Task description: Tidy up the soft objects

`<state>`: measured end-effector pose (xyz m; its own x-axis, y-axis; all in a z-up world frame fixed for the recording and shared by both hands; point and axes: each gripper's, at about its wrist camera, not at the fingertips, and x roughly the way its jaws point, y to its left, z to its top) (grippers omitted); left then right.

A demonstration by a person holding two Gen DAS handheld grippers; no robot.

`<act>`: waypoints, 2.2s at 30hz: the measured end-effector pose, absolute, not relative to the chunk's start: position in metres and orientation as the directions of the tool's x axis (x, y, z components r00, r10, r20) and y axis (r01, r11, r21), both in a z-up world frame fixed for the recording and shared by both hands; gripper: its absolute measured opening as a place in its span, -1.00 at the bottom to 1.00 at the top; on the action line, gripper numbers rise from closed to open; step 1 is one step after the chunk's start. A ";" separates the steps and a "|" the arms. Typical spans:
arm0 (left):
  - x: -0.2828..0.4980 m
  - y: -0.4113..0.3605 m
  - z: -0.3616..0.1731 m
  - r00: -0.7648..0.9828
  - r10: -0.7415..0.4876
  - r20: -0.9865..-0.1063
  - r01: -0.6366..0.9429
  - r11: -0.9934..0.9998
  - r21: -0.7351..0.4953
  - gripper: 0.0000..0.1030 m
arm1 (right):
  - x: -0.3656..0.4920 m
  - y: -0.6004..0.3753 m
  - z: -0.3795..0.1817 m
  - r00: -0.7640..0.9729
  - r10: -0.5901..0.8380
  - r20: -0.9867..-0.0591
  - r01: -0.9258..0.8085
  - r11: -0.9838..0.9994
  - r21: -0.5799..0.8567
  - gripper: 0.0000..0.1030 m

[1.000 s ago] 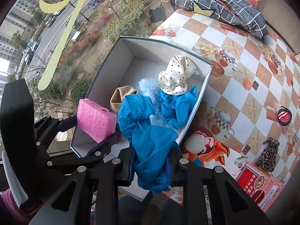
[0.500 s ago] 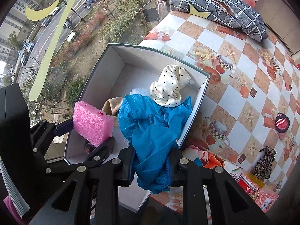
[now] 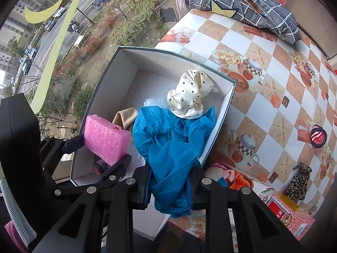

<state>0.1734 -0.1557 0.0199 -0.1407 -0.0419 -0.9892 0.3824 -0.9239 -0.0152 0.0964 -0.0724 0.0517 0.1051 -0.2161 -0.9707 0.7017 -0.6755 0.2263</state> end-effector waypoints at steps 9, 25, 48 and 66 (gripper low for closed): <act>0.175 -0.156 0.020 -0.143 -0.047 -0.989 0.386 -0.922 -0.012 0.42 | 0.096 -0.075 0.053 0.107 -0.224 -0.969 0.699 -0.676 0.234 -0.51; 0.186 -0.163 0.018 -0.087 -0.088 -0.992 0.445 -0.895 0.041 0.61 | 0.090 -0.063 0.065 0.074 -0.203 -0.976 0.662 -0.722 0.201 0.99; 0.193 -0.158 0.019 -0.098 -0.069 -0.993 0.465 -0.885 0.016 0.61 | 0.104 -0.053 0.068 0.086 -0.190 -0.978 0.655 -0.729 0.199 0.99; 0.203 -0.160 0.020 -0.110 -0.070 -0.991 0.473 -0.881 0.010 0.61 | 0.108 -0.052 0.071 0.084 -0.182 -0.980 0.658 -0.728 0.192 0.99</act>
